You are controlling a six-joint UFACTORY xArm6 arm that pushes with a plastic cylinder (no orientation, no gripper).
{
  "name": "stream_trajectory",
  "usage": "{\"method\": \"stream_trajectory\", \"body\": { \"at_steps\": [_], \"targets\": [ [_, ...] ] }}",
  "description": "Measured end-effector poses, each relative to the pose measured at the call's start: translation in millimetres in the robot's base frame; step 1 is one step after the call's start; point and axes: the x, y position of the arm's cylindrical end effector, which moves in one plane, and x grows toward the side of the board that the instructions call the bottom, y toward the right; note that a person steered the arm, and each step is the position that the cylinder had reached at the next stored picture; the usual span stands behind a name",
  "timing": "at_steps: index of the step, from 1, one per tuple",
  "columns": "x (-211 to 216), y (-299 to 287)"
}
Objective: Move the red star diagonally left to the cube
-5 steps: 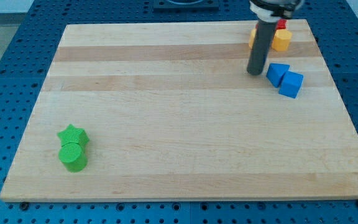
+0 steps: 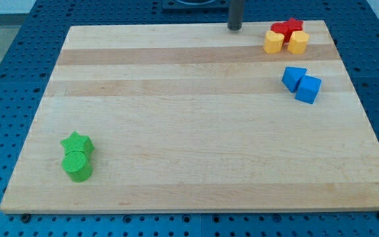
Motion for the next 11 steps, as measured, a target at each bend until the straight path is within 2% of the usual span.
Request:
{"method": "stream_trajectory", "body": {
  "at_steps": [3,9,11],
  "targets": [
    [-1.1,68.7],
    [-1.5,142.7],
    [4.4,137.1]
  ]
}}
